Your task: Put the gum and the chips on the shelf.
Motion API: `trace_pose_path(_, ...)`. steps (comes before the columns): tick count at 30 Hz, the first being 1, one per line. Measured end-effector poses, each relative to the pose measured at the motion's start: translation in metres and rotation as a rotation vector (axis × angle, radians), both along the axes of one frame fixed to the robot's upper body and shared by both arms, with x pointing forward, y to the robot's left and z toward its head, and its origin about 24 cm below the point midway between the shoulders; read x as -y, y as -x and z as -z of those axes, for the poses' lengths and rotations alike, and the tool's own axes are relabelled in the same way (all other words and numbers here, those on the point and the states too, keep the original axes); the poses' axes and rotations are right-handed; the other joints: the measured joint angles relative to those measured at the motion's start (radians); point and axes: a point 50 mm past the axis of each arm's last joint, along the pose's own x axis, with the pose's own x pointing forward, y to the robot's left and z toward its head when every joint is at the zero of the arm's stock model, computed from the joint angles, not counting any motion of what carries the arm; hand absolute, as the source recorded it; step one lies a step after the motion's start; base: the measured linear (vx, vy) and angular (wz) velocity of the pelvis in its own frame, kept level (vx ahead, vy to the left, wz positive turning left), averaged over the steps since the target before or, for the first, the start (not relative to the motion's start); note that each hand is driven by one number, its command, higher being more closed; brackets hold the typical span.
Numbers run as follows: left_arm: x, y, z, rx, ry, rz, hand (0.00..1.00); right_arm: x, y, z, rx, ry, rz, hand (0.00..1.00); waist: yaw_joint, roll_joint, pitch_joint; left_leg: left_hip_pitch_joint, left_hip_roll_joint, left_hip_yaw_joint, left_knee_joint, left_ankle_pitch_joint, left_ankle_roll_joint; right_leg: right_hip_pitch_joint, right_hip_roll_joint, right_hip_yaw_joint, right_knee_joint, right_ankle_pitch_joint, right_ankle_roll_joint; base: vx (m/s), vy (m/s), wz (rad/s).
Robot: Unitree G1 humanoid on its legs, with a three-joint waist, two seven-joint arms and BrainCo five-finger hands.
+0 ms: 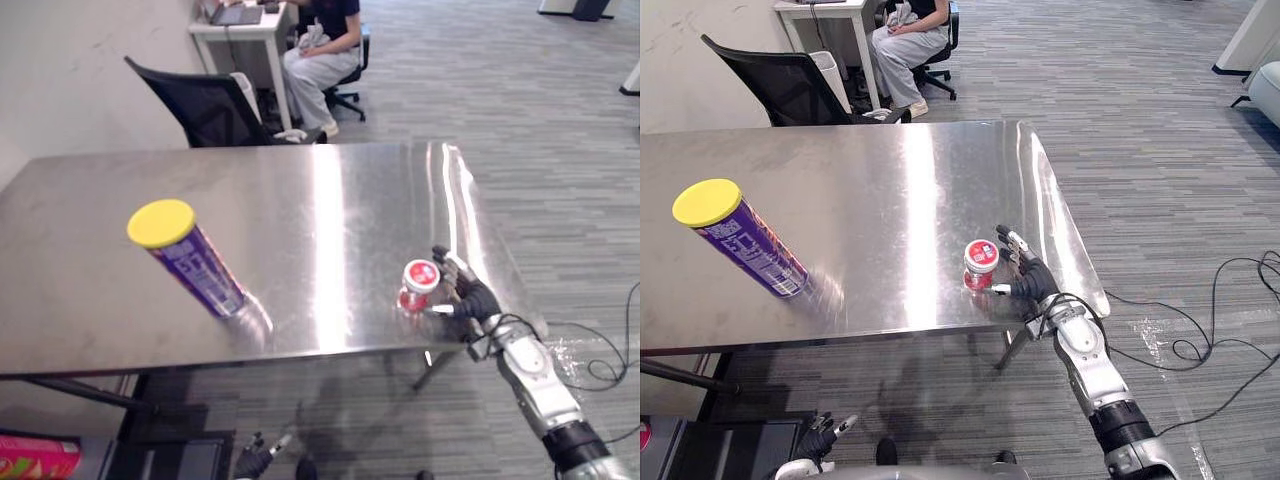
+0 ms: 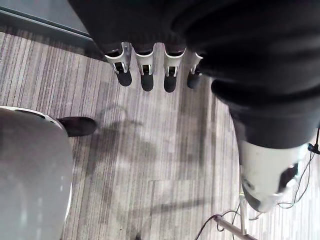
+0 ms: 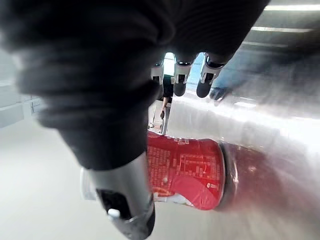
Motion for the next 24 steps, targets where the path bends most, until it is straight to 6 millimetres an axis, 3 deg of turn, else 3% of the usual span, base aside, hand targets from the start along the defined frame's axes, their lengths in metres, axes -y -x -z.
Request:
trace_pose_path(7, 0.000, -0.003, 0.000, -0.002, 0.002, 0.002, 0.00, -0.009, -0.009, -0.011, 0.042, -0.009, -0.024, 0.00, 0.003, 0.000, 0.012, 0.000, -0.001, -0.003, 0.000, 0.000, 0.000, 0.004, 0.000, -0.005, -0.003, 0.000, 0.000, 0.00, 0.000, 0.00)
trace_pose_path(15, 0.000, -0.004, 0.000, -0.001, 0.002, 0.003, 0.00, -0.025, -0.009, -0.007, 0.027, -0.035, -0.072, 0.00, 0.004, -0.002, 0.016, 0.000, -0.001, -0.010, 0.000, 0.000, 0.000, 0.014, 0.001, -0.013, -0.011, 0.000, 0.000, 0.00, -0.005, 0.02)
trace_pose_path(16, 0.000, -0.004, 0.000, 0.000, 0.001, 0.003, 0.00, -0.026, -0.011, -0.005, 0.016, -0.028, -0.078, 1.00, 0.004, -0.004, 0.018, 0.000, -0.001, -0.010, 0.000, 0.000, 0.000, 0.014, 0.001, -0.013, -0.011, 0.000, 0.000, 0.00, 0.000, 0.00)
trace_pose_path(24, 0.001, -0.006, 0.000, -0.006, 0.002, 0.011, 0.00, -0.029, -0.018, -0.003, 0.002, -0.016, -0.076, 1.00, 0.006, -0.001, 0.021, 0.000, -0.001, -0.011, 0.000, 0.000, 0.000, 0.016, 0.001, -0.015, -0.012, 0.000, 0.000, 0.00, 0.000, 0.00)
